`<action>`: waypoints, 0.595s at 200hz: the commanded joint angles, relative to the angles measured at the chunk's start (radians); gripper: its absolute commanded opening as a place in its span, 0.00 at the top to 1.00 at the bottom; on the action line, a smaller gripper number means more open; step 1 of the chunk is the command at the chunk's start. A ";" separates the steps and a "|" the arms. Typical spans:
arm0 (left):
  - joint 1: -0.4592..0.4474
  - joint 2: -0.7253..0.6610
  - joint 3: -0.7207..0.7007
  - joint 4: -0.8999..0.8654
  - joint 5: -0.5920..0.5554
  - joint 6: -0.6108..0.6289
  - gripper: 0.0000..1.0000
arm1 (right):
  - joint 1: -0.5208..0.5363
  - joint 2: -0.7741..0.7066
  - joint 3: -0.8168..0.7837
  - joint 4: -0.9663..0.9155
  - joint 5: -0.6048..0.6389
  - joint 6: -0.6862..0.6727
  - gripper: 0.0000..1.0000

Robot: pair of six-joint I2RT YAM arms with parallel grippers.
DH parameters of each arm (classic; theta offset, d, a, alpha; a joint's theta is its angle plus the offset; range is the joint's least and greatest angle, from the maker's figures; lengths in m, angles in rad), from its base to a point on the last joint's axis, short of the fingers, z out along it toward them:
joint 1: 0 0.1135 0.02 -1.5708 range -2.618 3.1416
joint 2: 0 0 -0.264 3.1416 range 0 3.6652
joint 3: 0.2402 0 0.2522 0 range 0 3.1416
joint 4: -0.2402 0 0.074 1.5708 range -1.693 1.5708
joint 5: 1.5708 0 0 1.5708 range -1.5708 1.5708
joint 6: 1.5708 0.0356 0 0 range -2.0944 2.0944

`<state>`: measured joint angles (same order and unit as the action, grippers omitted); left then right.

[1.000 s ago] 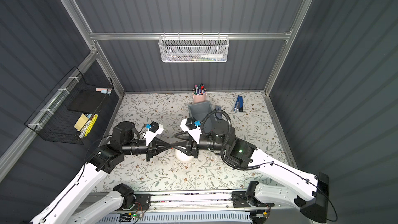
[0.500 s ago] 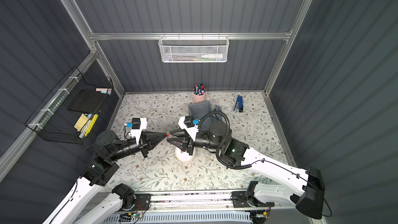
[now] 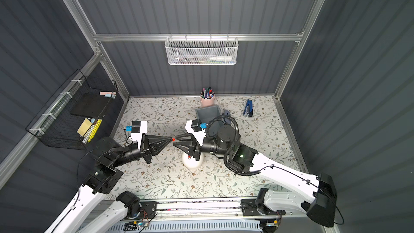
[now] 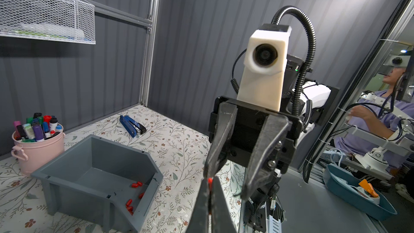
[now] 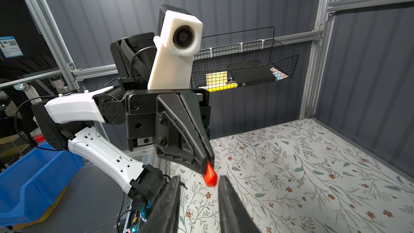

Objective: Cover the protruding screws with screw protection sleeves
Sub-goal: Pick up the screw protection sleeve from the storage box.

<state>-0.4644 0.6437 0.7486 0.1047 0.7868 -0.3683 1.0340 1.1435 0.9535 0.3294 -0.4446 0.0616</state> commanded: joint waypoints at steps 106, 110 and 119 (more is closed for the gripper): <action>0.000 0.005 0.015 0.049 0.066 -0.044 1.00 | -0.003 0.002 0.022 0.023 -0.021 -0.005 0.78; 0.000 0.006 0.015 0.050 0.068 -0.044 1.00 | -0.003 0.004 0.024 0.023 -0.024 -0.007 0.78; 0.000 0.005 0.017 0.050 0.067 -0.044 1.00 | -0.003 0.007 0.028 0.021 -0.030 -0.007 0.80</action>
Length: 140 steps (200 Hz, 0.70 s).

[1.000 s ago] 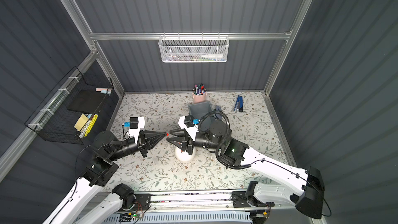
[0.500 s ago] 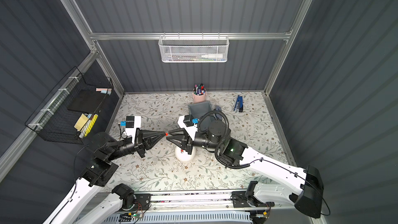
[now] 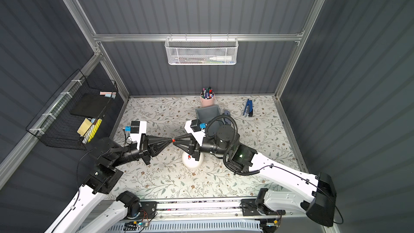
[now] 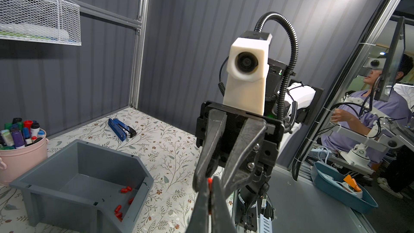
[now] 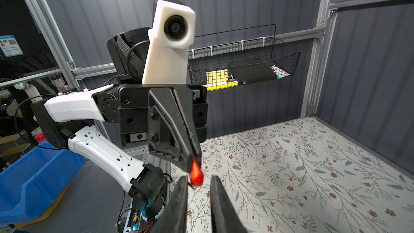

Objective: Cover the protruding screws with screw protection sleeves
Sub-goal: Pick up the screw protection sleeve from the storage box.

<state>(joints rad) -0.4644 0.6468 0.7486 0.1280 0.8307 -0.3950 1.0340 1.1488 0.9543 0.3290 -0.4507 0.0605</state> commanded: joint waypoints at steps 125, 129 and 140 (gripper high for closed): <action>0.004 -0.065 0.017 -0.138 -0.083 0.128 0.01 | -0.003 -0.019 0.061 -0.086 0.021 -0.013 1.00; 0.004 -0.079 0.014 -0.166 -0.106 0.157 0.01 | -0.003 -0.026 0.063 -0.109 0.029 -0.016 1.00; 0.004 -0.117 0.011 -0.241 -0.181 0.241 0.01 | -0.003 -0.047 0.068 -0.183 0.053 -0.026 1.00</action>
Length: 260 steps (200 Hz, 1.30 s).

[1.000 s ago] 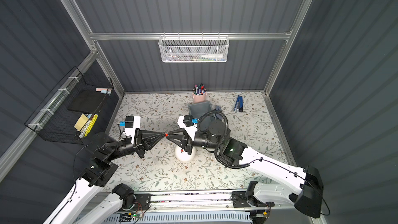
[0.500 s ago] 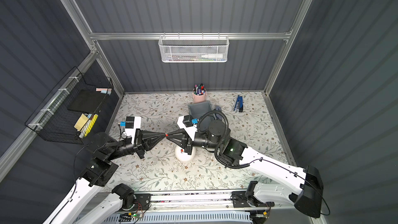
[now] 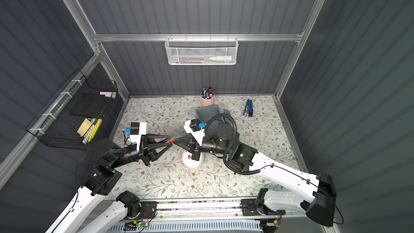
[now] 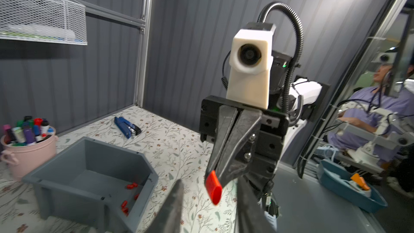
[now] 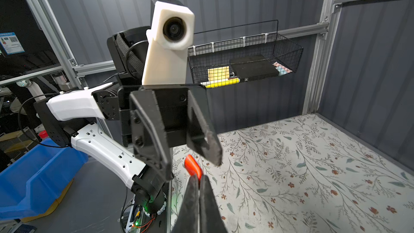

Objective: Cover the protruding screws with screw protection sleeves
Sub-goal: Pick up the screw protection sleeve from the storage box, then attach the screw protection sleeve to the screw.

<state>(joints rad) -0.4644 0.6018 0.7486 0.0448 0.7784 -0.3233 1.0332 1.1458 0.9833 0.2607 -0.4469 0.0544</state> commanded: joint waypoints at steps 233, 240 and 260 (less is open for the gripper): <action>0.032 0.178 0.252 -0.869 -1.031 0.543 0.01 | 0.086 0.501 0.639 -1.523 0.827 -0.097 1.00; 0.033 0.172 0.249 -0.866 -1.033 0.543 0.01 | 0.092 0.518 0.650 -1.533 0.832 -0.101 1.00; 0.033 0.162 0.241 -0.855 -1.033 0.553 0.01 | 0.113 0.553 0.670 -1.533 0.837 -0.114 1.00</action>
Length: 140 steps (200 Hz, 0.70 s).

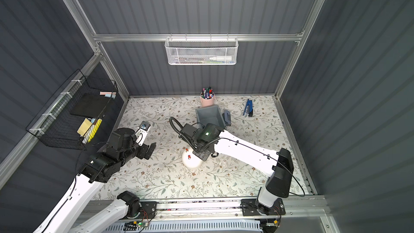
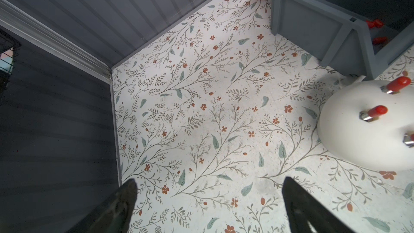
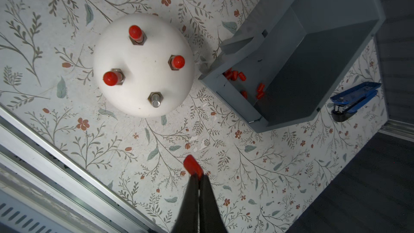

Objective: Cover the protruding screws with screw protection sleeves
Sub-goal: Attach the screw protection sleeve to the screw.

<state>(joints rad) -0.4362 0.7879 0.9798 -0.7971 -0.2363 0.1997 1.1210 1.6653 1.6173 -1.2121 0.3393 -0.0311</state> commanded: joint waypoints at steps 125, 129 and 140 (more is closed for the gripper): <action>0.013 -0.053 -0.002 0.002 -0.043 0.049 0.01 | 0.043 0.170 0.114 -0.009 0.035 -0.039 1.00; 0.013 -0.055 -0.003 0.005 -0.044 0.050 0.01 | 0.043 0.173 0.116 -0.010 0.034 -0.039 1.00; 0.013 -0.053 -0.004 0.005 -0.047 0.053 0.01 | 0.043 0.179 0.120 -0.015 0.034 -0.039 1.00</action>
<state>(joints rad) -0.4294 0.7475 0.9798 -0.7975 -0.2649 0.2363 1.1614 1.8275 1.7096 -1.2118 0.3748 -0.0563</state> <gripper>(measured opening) 0.994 0.045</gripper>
